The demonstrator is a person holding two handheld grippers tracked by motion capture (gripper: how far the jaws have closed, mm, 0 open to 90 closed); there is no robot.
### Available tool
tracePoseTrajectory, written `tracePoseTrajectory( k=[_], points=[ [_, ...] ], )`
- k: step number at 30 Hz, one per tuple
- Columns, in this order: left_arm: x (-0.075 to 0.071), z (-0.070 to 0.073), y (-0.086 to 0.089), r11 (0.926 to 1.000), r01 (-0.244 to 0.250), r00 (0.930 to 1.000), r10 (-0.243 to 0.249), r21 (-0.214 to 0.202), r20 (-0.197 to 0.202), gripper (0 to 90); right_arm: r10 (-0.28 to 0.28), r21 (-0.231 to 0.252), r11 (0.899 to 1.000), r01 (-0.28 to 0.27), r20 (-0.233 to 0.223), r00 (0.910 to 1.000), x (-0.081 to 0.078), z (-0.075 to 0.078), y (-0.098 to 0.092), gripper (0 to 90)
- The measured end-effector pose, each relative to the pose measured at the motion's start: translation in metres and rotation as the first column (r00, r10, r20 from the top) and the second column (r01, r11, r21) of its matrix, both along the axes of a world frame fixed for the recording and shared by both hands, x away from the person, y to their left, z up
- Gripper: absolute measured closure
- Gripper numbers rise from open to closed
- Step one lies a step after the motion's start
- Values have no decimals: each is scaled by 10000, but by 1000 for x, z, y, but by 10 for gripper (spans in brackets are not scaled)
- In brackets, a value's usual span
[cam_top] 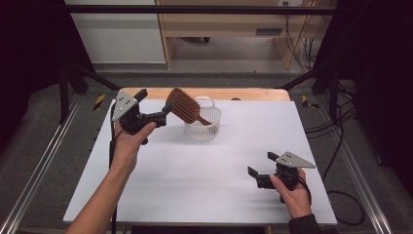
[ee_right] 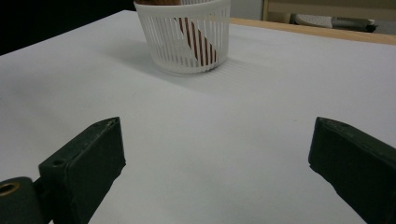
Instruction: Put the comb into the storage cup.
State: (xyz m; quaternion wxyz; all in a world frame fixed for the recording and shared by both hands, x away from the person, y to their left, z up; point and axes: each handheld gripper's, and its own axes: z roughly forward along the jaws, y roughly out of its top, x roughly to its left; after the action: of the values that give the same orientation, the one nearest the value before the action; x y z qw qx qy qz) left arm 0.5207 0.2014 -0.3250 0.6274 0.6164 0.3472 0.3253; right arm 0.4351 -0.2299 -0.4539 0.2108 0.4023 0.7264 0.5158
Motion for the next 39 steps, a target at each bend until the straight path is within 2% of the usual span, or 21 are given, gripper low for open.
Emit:
tracePoseTrajectory(
  k=[12, 16, 25, 33, 39],
  points=[
    [-12, -6, 23, 9999, -80, 9999, 80, 81, -59, 7, -67, 98, 9999, 67, -6, 10000, 0, 0, -1, 44],
    [-15, -7, 32, 9994, -306, 9995, 306, 174, 3, 6, -80, 94, 9999, 80, -10, 10000, 1, 0, -1, 44],
    [-23, -13, 57, 9973, -725, 9974, 726, 94, -24, 6, -96, 106, 9999, 96, 8, 10000, 0, 0, -2, 43],
    [-33, -18, 78, 9938, -1004, 9949, 1002, 486, 73, 6, -95, 150, 9998, 95, 45, 9999, 0, 0, -2, 42],
    [-43, -19, 92, 9917, -1180, 9930, 1176, 512, 116, 5, -287, 251, 9993, 284, 102, 9995, 0, 2, -7, 42]
  ],
)
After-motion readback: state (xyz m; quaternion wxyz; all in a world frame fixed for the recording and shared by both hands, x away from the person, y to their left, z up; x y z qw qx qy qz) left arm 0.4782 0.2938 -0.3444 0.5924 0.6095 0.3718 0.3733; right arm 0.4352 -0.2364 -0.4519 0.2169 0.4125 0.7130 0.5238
